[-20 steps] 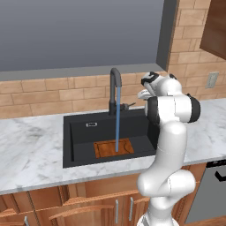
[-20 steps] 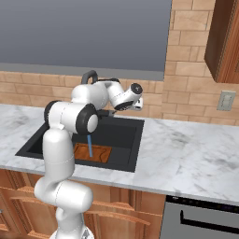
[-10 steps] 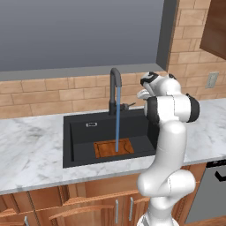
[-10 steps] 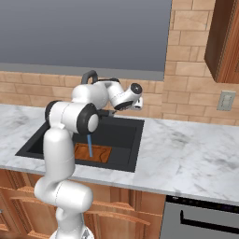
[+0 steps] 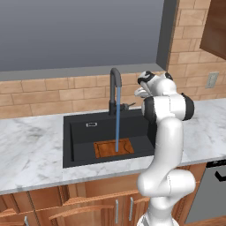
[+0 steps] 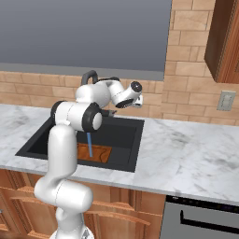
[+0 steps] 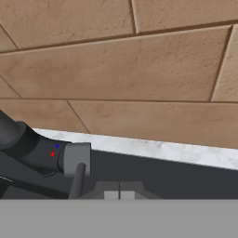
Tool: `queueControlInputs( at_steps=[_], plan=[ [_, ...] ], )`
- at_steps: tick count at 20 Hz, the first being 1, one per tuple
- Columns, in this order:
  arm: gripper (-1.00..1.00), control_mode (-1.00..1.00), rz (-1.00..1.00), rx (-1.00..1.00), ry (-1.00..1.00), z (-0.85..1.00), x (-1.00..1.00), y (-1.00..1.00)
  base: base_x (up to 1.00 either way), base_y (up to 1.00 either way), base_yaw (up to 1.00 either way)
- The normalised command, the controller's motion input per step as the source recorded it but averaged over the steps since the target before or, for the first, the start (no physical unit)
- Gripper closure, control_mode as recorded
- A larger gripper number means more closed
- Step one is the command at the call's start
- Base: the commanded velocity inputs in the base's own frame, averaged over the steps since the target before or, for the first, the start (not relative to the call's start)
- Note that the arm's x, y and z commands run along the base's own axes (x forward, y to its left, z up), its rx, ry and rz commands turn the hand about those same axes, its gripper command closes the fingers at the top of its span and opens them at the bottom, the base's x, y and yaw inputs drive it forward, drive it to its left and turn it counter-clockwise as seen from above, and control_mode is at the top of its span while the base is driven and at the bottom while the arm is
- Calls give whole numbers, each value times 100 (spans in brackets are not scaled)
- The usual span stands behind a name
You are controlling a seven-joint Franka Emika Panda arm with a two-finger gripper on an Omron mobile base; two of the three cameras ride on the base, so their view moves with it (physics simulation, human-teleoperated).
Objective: Turn on the sink faucet with hot water and rinse the cutting board for ten seconds, then turn off the faucet. Push the cutting board to reach the water if necessary.
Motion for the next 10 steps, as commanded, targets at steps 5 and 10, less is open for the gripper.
queueControlInputs(
  at_steps=[5,10],
  plan=[
    [100,-100,0,0,0,0,8,3,0,0,0],
    [100,-100,0,0,2,-3,-3,2,0,0,0]
  ],
)
